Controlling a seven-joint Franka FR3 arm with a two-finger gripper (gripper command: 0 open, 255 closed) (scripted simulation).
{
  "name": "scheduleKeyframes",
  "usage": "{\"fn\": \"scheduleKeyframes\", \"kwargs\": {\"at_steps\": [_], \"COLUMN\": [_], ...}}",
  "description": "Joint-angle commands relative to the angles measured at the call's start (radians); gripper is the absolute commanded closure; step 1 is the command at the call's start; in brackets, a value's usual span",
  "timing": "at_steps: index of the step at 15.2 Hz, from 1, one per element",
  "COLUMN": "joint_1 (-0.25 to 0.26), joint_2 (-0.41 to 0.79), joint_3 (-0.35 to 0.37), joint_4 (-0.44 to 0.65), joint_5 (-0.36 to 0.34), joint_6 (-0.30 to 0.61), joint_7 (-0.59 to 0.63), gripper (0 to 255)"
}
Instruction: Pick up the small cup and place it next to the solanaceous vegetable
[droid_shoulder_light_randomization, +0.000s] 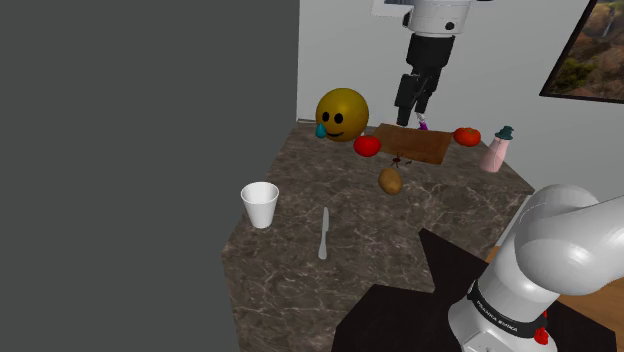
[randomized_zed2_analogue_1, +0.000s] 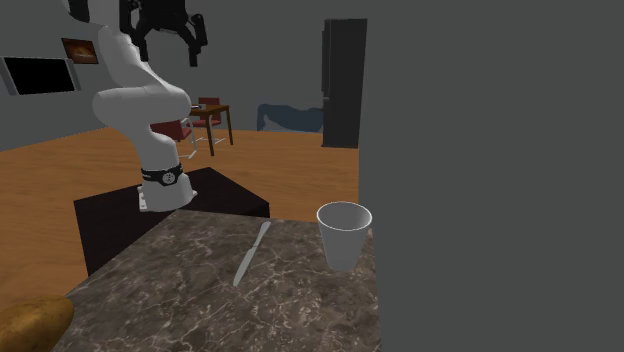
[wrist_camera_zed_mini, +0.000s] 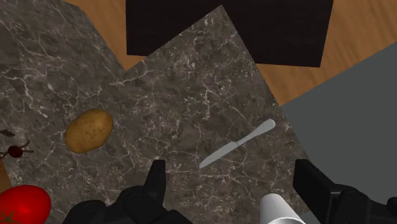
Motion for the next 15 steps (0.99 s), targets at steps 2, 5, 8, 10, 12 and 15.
{"fn": "scheduleKeyframes", "kwargs": {"at_steps": [2,5,8,10,12,15], "joint_1": [0.003,0.009,0.012,0.013,0.013,0.011], "joint_2": [0.021,0.091,0.172,0.231,0.294,0.396], "joint_3": [0.015,0.06,0.104,0.133,0.161,0.203], "joint_4": [-0.007,-0.019,-0.018,-0.01,0.004,0.035], "joint_5": [0.006,0.02,0.028,0.028,0.025,0.009], "joint_6": [0.027,0.108,0.186,0.236,0.283,0.349], "joint_7": [0.019,0.075,0.132,0.171,0.211,0.273], "gripper": [0,0,0,0,0,0]}}
